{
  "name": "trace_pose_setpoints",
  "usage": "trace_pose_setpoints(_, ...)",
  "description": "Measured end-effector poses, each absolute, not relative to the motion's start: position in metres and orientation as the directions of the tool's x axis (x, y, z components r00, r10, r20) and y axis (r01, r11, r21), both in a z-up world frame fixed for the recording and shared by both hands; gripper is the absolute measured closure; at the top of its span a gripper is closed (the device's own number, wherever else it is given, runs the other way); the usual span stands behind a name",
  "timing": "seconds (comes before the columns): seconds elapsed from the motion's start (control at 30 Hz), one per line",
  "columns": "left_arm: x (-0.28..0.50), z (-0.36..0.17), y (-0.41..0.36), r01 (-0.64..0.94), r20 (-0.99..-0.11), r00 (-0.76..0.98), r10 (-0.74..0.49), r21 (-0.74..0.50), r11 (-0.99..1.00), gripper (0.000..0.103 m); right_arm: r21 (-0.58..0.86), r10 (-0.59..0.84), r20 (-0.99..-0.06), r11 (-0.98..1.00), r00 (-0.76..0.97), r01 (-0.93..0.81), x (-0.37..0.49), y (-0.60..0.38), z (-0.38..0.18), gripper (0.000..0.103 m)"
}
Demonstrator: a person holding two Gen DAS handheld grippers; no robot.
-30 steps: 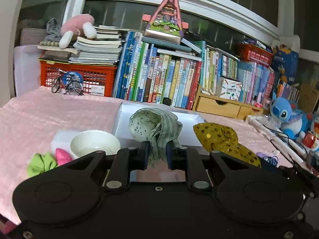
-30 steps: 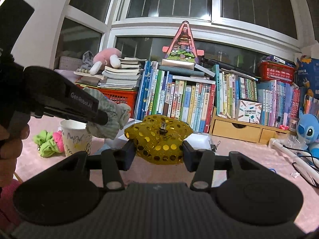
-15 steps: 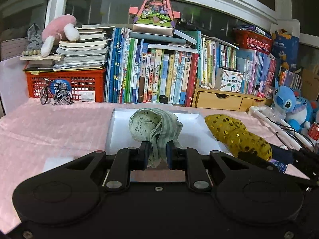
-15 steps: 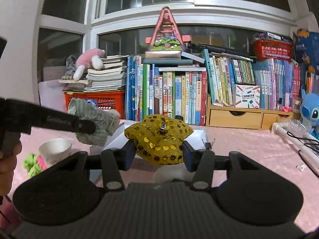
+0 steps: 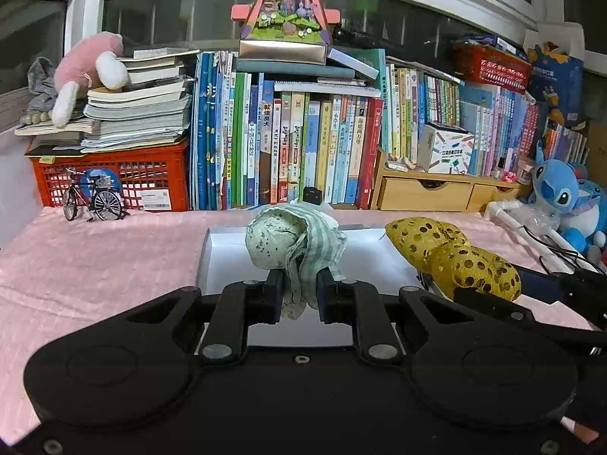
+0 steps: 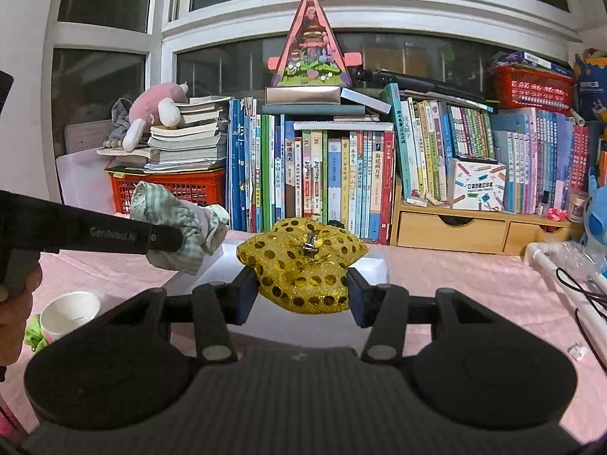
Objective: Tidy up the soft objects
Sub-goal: 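Carry the cloth with the left tool while the right tool carries the bow over the white tray, then open the left tool to drop the cloth while the right tool releases the bow in the tray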
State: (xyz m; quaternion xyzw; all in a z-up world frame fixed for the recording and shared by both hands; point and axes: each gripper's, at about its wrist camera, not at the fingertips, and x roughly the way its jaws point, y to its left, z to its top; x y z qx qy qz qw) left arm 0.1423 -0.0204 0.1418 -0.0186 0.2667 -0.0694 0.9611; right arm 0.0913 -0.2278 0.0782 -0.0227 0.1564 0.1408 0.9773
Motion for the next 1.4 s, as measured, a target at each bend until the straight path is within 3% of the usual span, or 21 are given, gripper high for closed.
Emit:
trace_pose_setpoints(0.3,0.204,0.136,-0.025,0.092,-0.608,0.786,-0.111,-0.062,0.994,0.087,0.007,0.263,-0.385,0.959,0.885,-0.282,0.141,-0.232,0.093,0.049)
trace_pose_setpoints(0.83,0.295,0.091,-0.035,0.066,-0.764,0.643,-0.06,-0.022,0.998,0.087,0.067,0.222,-0.624,0.97,0.749,-0.232,0.249,-0.23,0.069,0.049)
trace_pose_setpoints(1.4,0.314,0.054,-0.043,0.083,-0.822,0.567,-0.048,-0.001,0.997,0.085,0.115,0.231,-0.764,0.967,0.602,-0.226,0.287,-0.221,0.027,0.046)
